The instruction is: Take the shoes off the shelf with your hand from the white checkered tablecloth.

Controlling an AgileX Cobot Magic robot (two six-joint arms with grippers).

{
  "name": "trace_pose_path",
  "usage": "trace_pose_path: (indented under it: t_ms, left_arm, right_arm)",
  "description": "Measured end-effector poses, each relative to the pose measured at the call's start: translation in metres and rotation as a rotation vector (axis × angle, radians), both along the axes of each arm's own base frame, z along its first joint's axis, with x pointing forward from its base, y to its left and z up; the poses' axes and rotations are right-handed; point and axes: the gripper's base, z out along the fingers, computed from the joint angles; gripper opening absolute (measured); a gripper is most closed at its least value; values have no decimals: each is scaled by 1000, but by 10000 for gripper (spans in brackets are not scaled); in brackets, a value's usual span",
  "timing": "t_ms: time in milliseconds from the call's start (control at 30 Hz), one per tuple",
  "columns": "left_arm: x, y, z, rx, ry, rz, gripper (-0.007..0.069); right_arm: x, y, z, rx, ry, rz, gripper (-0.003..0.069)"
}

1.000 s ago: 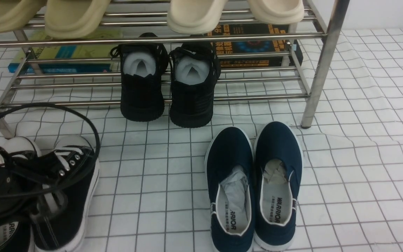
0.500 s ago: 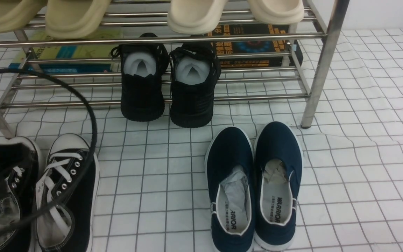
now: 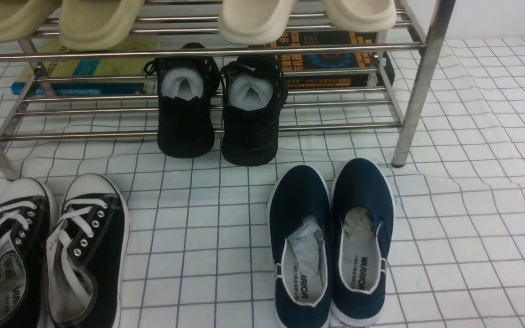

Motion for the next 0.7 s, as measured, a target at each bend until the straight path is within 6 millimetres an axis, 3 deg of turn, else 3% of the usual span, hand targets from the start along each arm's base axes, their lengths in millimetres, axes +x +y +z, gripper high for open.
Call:
trace_pose_path:
  t_ms: [167, 700]
  left_arm:
    - [-9, 4, -12, 23, -78, 14, 3]
    - [-12, 20, -19, 216, -10, 121, 18]
  right_arm:
    - [0, 0, 0, 0, 0, 0, 239]
    - [0, 0, 0, 0, 0, 0, 239]
